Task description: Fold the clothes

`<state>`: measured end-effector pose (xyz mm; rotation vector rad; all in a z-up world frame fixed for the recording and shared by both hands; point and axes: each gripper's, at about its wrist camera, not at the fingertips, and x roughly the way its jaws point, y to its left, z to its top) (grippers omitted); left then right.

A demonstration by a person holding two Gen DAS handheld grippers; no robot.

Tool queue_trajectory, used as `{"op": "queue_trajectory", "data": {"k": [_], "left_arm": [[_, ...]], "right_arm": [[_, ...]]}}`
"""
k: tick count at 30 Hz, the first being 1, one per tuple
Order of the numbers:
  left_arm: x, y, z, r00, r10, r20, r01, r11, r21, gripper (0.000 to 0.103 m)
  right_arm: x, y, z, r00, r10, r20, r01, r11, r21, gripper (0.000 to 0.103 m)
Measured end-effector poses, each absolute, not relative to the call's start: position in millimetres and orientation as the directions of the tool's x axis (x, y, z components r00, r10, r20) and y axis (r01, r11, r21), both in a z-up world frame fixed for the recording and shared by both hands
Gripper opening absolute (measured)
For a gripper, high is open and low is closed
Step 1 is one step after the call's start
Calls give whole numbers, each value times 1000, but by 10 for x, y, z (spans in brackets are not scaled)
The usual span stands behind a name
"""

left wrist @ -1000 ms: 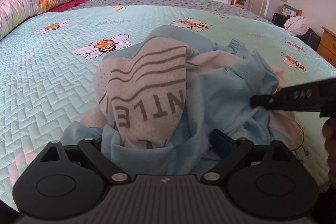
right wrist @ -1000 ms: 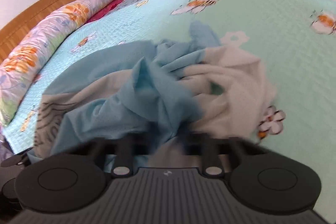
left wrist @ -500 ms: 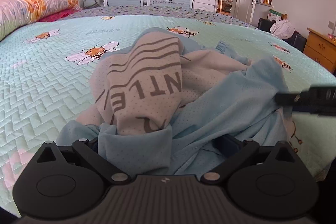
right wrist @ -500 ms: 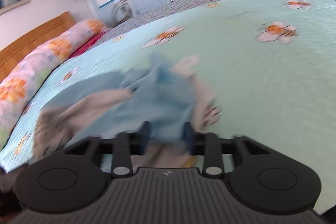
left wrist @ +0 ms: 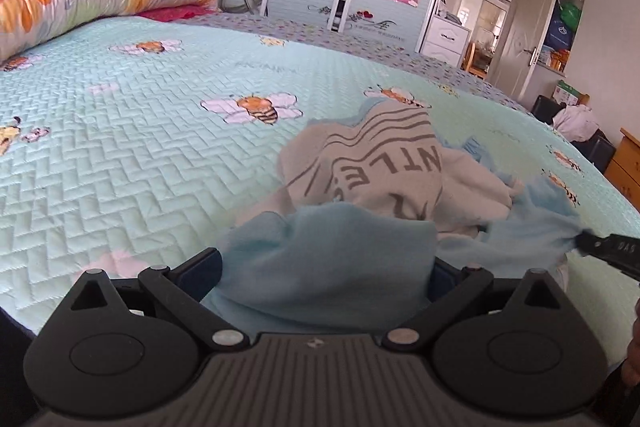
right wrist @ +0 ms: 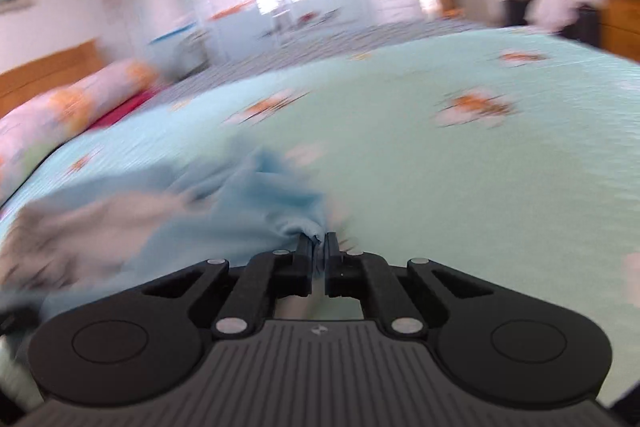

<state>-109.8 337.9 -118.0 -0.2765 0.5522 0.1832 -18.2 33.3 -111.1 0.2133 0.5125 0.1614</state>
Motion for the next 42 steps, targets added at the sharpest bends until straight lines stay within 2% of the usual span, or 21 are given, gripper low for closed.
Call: {"op": "queue_trajectory", "data": {"k": [4,5,7,8,12,13,15,16,17,18,19,20,24,27,30,32,34,36,37,38,42], "left_arm": [[-1071,3348,-1260,815,89,-572,-239,952,-193,103],[-1061,3337,-1277,809,84,-582,-236,953,-192,103],[-1054,3313,-1283,804,76,-590,-228,955,-188,103],[-1054,3301,-1276,803,74,-591,-226,956,-187,103],[-1022,3257,-1246,796,57,-603,-212,959,-189,103],[-1009,3239,-1236,794,55,-606,-207,961,-184,103],[-962,3204,-1215,788,54,-614,-198,966,-169,102],[-925,3190,-1200,784,51,-618,-193,967,-166,98],[-886,3175,-1179,782,38,-622,-182,968,-170,79],[-853,3152,-1151,781,17,-625,-165,970,-179,64],[-830,3115,-1106,779,-22,-626,-132,971,-198,28],[-819,3068,-1057,781,-50,-623,-104,972,-209,17],[-916,2834,-900,818,-102,-566,-7,983,-186,17],[-911,2823,-1055,777,-123,-617,-18,976,-217,18],[-911,2913,-1218,743,-128,-657,-68,962,-265,31],[-916,2919,-1187,745,-127,-654,-74,960,-270,44],[-932,2873,-1105,755,-116,-645,-69,965,-254,58],[-965,2804,-962,787,-87,-611,-55,976,-210,58],[-983,2790,-880,805,-69,-589,-52,981,-187,59],[-997,2784,-799,821,-55,-568,-53,984,-171,59],[-978,2844,-479,872,-20,-489,-64,986,-155,76]], "right_arm": [[-303,383,-993,872,259,-415,-161,953,258,19],[-345,444,-972,866,299,-401,-205,944,259,28],[-426,621,-974,835,390,-389,-307,916,260,65],[-452,719,-984,810,435,-392,-358,898,256,74],[-377,1027,-1214,726,473,-498,-444,877,186,74],[-357,1049,-1268,724,462,-512,-441,881,172,71],[-294,959,-1304,747,422,-514,-393,903,172,46],[-262,901,-1314,760,400,-512,-363,915,175,26],[-225,802,-1300,782,369,-502,-318,929,187,4],[-197,705,-1283,806,334,-489,-272,942,195,0],[-195,607,-1257,837,292,-462,-229,955,188,0],[-203,507,-1229,867,255,-428,-193,964,183,0],[-228,232,-1116,924,196,-328,-125,967,223,6],[-260,276,-1103,892,325,-314,-244,931,272,37],[-356,551,-1126,818,473,-328,-405,878,256,53],[-405,817,-1202,732,550,-403,-510,834,212,71],[-435,991,-1304,720,521,-460,-528,840,125,70],[-461,1086,-1377,745,463,-480,-513,858,31,54],[-429,1010,-1348,773,431,-466,-470,882,35,15],[-397,934,-1319,799,397,-452,-427,903,39,2],[-329,610,-1193,906,230,-355,-223,973,61,1]]}}
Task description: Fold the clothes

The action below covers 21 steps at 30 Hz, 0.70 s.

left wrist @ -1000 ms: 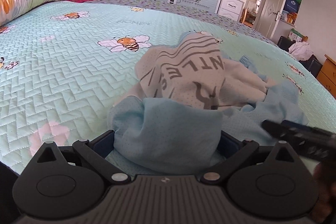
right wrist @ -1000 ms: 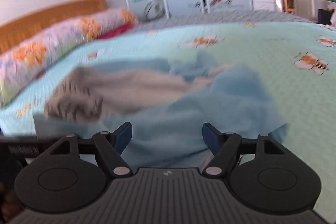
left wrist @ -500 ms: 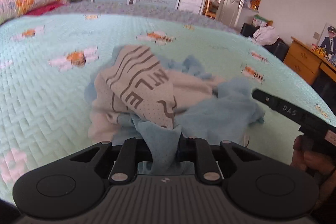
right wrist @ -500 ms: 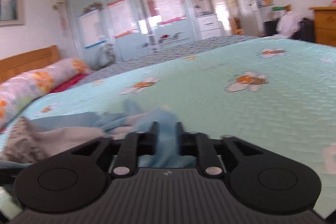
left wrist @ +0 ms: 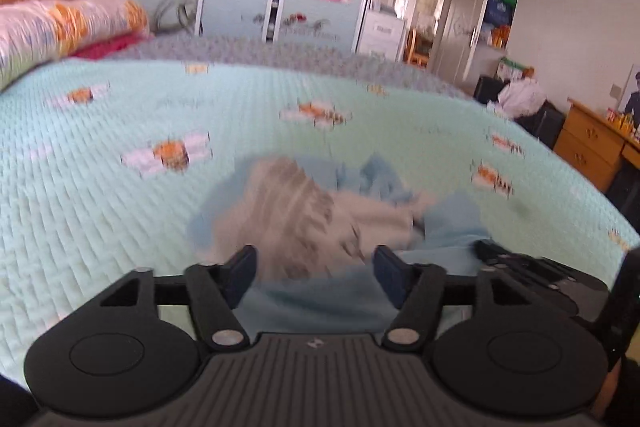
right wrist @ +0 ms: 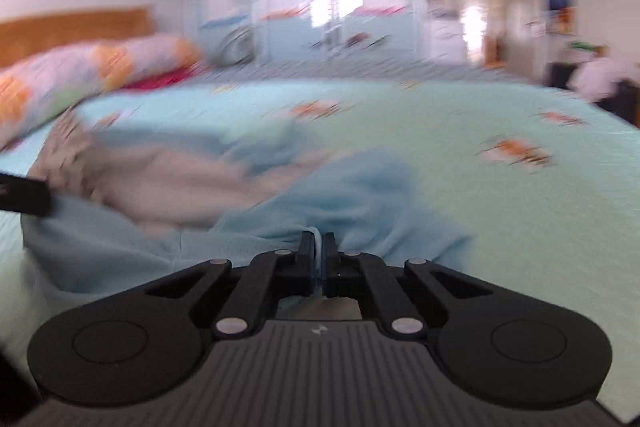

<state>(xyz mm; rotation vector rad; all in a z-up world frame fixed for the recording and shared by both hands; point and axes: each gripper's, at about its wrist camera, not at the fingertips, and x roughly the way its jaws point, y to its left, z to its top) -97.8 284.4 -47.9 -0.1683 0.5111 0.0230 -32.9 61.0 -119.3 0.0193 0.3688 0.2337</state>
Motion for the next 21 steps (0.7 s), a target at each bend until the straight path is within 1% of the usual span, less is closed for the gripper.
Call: {"op": "queue_trajectory", "data": {"k": [1,3,5,6,7,8,10,11,13,14,15,16,17,18,19,20,21], "left_arm": [[-944,2852,-422,877,-15,-480,-63,987,-147,78],[-830,2854,-355,872,-25,-489,-49,989,-138,82],[-695,2813,-351,857,-36,-513,-22,994,-106,85],[-619,2779,-372,848,-38,-529,-5,997,-80,85],[-529,2743,-415,836,-30,-548,8,999,-42,85],[-430,2713,-474,821,-15,-571,15,1000,-4,85],[-238,2681,-572,795,18,-607,2,1000,31,85],[-141,2677,-622,779,33,-626,-11,999,39,87],[48,2695,-739,733,58,-677,-49,998,33,87],[112,2713,-796,716,67,-695,-70,997,24,78],[139,2748,-854,707,72,-703,-92,996,9,67],[141,2793,-896,701,76,-709,-115,993,-7,44],[112,2845,-916,701,79,-709,-140,990,-29,25],[41,2898,-904,712,72,-698,-160,985,-62,19],[-65,2945,-864,730,56,-681,-168,981,-100,13],[-184,2979,-813,746,43,-665,-169,977,-127,10],[-326,2992,-746,760,24,-649,-159,976,-151,10]], "right_arm": [[-339,548,-1164,928,188,-322,-175,982,71,2],[-358,426,-1108,962,101,-255,-79,992,95,6],[-375,314,-1057,980,17,-197,7,992,123,16],[-378,298,-1053,981,22,-194,5,991,136,19],[-385,281,-1047,979,69,-192,-37,985,166,34],[-392,265,-1042,975,116,-189,-78,978,196,50],[-422,289,-1028,961,213,-174,-171,959,226,62],[-440,326,-1022,949,266,-169,-225,948,226,66],[-449,467,-1051,911,361,-201,-326,927,184,68],[-444,545,-1077,891,392,-229,-362,918,162,68],[-418,624,-1121,871,405,-277,-381,914,138,68],[-363,682,-1180,852,405,-331,-388,914,121,68],[-300,738,-1241,830,402,-386,-394,913,105,68],[-221,775,-1306,808,394,-438,-392,915,100,66],[-177,759,-1336,803,383,-457,-376,920,111,62],[-156,715,-1337,808,375,-454,-353,925,136,50],[-141,668,-1329,818,362,-446,-327,932,157,43]]}}
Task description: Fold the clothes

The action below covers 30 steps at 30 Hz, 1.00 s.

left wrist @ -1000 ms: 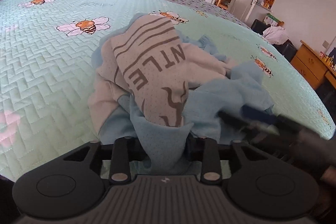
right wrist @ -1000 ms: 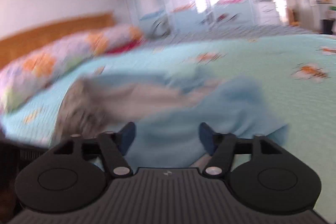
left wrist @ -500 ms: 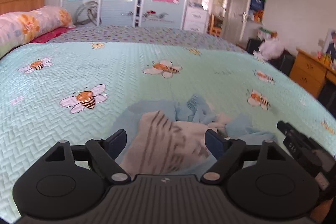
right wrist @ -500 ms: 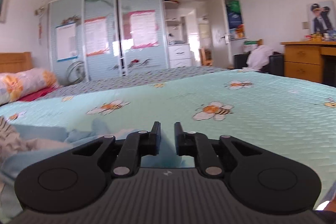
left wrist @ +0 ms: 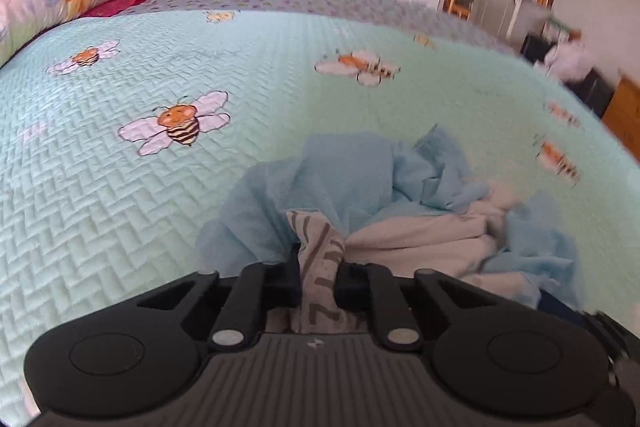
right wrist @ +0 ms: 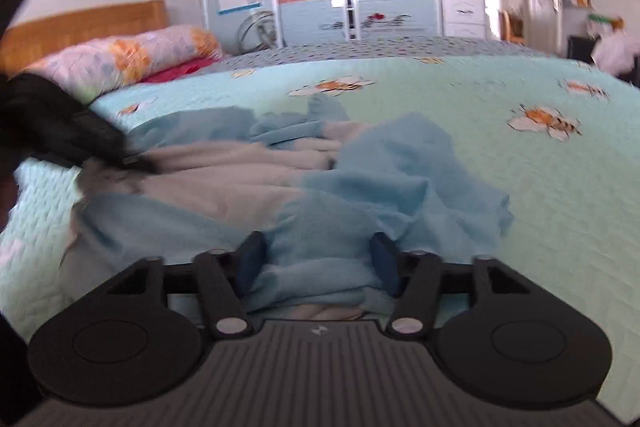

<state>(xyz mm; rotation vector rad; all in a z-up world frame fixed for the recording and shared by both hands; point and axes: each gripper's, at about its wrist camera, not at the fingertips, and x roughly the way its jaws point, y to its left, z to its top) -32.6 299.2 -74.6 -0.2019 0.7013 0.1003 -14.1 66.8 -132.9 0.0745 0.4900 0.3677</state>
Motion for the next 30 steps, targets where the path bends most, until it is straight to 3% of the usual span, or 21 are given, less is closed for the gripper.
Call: {"op": "queue_trajectory", "data": {"k": [1,6,8,10,12,13,14,16,18,21,25,28,30], "left_arm": [[-489,2976,-664,774,-9,-633,-129,976,-173,9],[-1308,2706,-322,795,-166,-584,88,983,-161,9],[-1453,2688,-322,778,-172,-604,95,983,-157,14],[-1468,2794,-379,775,-142,-616,35,983,-182,23],[-1458,2913,-432,773,-92,-628,-43,980,-197,31],[-1442,2978,-432,772,-63,-633,-85,976,-201,43],[-1430,3028,-411,776,-48,-629,-109,972,-208,53],[-1414,3091,-338,794,-38,-607,-123,967,-222,62],[-1333,3117,-270,797,-40,-603,-112,970,-213,73],[-1057,3070,-269,766,-62,-640,-74,980,-183,76],[-503,2925,-601,648,-21,-761,-69,994,-86,80],[-228,2954,-932,568,-27,-822,-136,983,-126,79],[-100,2967,-1107,538,-46,-842,-173,971,-163,75]], "right_arm": [[-145,608,-1298,844,332,-422,-289,943,165,25],[-267,396,-1133,928,258,-269,-212,959,189,24],[-335,401,-1072,925,302,-231,-258,945,201,46],[-388,435,-1027,907,360,-217,-317,925,210,58],[-441,470,-982,886,417,-202,-374,901,219,59],[-463,495,-968,872,447,-202,-403,888,223,59],[-473,545,-985,848,479,-227,-433,873,225,63],[-443,666,-1052,798,514,-314,-467,857,216,72],[-382,806,-1188,749,508,-425,-472,860,196,73],[-376,922,-1333,727,468,-503,-459,875,151,73],[-460,1007,-1378,742,443,-503,-463,881,93,73],[-471,980,-1386,752,436,-494,-455,886,90,71],[-455,936,-1384,762,425,-489,-440,893,92,64]]}}
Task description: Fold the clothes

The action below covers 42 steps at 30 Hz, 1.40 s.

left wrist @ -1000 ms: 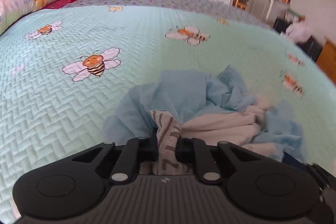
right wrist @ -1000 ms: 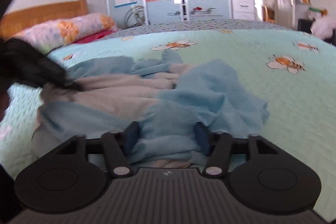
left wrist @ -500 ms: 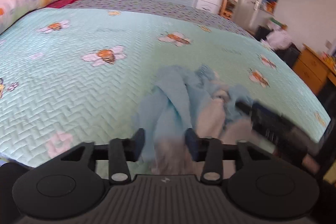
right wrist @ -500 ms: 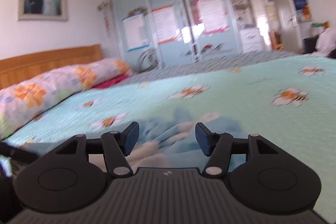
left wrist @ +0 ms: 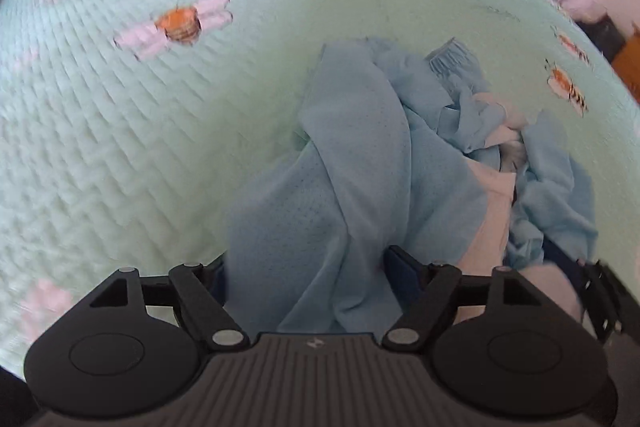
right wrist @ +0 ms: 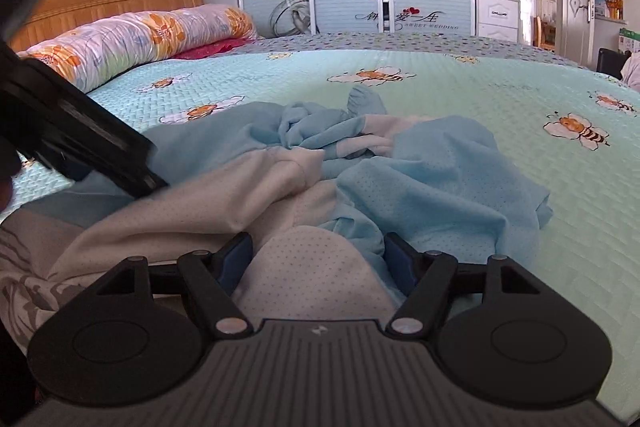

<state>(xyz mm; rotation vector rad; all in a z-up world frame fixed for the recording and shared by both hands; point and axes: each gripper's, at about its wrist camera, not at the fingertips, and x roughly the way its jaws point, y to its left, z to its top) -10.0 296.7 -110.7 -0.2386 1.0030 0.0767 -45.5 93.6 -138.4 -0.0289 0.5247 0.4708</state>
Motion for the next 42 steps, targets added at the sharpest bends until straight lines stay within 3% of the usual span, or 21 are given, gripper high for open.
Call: {"op": "queue_trajectory", "data": {"k": [1,2,3,4,5,8,12,13,14,15,16,17,20,24,29,33,34,35,37,42], "left_arm": [[-126,2964,-1109,557,-51,-829,-164,972,-171,61],[-167,2974,-1089,571,-65,-818,-154,971,-184,37],[-193,2995,-1052,584,-91,-806,-151,964,-219,27],[-225,3025,-982,605,-110,-789,-157,954,-253,21],[-269,3041,-863,640,-109,-760,-157,950,-269,19],[-413,3083,-470,742,-92,-664,-145,945,-293,16],[-643,3094,92,853,-65,-517,-119,942,-314,16],[-678,3077,161,867,-62,-494,-105,947,-303,17],[-687,3057,213,876,-56,-479,-98,952,-290,25],[-651,3039,204,870,-40,-491,-112,955,-276,30],[-620,3041,136,853,-14,-521,-146,954,-264,41],[-576,3056,21,823,12,-567,-188,949,-252,50],[-512,3164,-422,707,51,-705,-298,926,-231,52],[-608,3257,-838,604,2,-797,-332,910,-249,57],[-690,3306,-881,619,-7,-786,-323,910,-262,65],[-778,3252,-860,649,-2,-761,-309,913,-266,66],[-803,3236,-854,660,-5,-751,-303,913,-272,66],[-819,3215,-848,672,-10,-740,-294,914,-279,66],[-825,3198,-820,689,-15,-725,-286,913,-290,66],[-826,3178,-746,722,-29,-691,-266,910,-317,66]], "right_arm": [[-447,914,-1383,766,420,-486,-433,897,93,48],[-439,893,-1382,771,415,-483,-425,900,94,36],[-427,866,-1377,776,410,-479,-417,904,98,30],[-402,825,-1357,782,407,-472,-404,908,113,16],[-379,778,-1335,792,400,-462,-386,913,128,13],[-334,522,-1199,873,311,-377,-264,949,172,10],[-284,184,-1002,951,147,-272,-87,971,221,10],[-283,124,-975,957,125,-260,-63,970,235,10],[-282,64,-949,963,103,-249,-39,967,250,11],[-277,15,-927,966,94,-242,-27,964,266,15],[-264,-2,-919,960,123,-251,-49,958,281,21],[-252,-10,-912,953,155,-261,-74,952,295,35],[-238,104,-892,924,251,-288,-161,940,302,69],[-226,332,-896,854,370,-365,-276,918,285,70],[-279,741,-1056,743,465,-482,-395,885,244,77],[-344,966,-1255,741,409,-533,-401,906,138,75],[-340,969,-1280,747,403,-528,-398,908,130,59],[-291,954,-1273,744,402,-533,-396,909,132,35],[-159,860,-1176,758,393,-521,-364,917,161,16],[-21,521,-800,870,298,-392,-227,949,218,16]]}}
